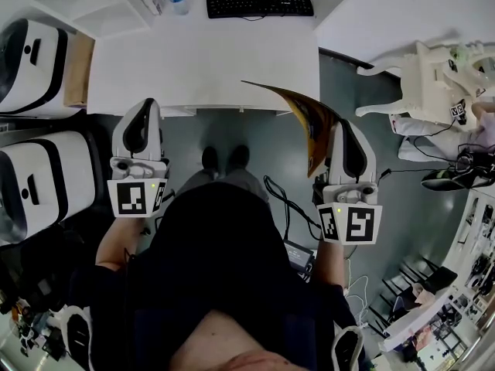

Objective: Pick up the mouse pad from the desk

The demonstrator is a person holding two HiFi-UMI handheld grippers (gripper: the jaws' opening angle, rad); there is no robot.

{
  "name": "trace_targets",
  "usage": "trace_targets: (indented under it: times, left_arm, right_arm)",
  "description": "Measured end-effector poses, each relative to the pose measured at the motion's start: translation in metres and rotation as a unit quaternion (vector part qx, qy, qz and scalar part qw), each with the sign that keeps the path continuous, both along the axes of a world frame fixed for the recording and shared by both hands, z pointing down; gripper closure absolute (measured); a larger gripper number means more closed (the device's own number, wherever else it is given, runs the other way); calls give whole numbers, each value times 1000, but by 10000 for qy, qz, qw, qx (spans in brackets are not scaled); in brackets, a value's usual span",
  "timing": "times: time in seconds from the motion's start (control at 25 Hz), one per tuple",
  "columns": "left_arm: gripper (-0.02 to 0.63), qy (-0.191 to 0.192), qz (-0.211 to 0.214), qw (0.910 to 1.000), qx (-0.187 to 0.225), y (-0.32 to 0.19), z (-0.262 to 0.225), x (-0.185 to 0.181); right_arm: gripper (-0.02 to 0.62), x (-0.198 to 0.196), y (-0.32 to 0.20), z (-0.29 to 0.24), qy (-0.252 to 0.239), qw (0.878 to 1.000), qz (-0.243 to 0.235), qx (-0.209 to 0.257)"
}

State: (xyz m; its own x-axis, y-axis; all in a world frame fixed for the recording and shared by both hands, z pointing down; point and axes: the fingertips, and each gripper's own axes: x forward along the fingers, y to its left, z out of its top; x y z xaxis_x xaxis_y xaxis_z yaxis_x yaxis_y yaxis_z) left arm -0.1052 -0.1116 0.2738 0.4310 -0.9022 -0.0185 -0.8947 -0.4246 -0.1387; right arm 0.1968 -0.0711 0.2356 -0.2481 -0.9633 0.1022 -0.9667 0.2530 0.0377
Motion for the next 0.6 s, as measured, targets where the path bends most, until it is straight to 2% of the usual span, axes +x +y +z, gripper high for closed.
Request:
trace_targets:
  times: [0.2, 0.6]
  left_arm:
    - [603, -23, -8, 10000, 11, 3, -1, 1]
    - [603, -21, 1, 10000, 33, 6, -3, 0]
  right_arm:
    - [594, 0, 1, 1, 158, 9999, -14, 32]
    - [594, -2, 4, -1, 179, 9998, -31, 56]
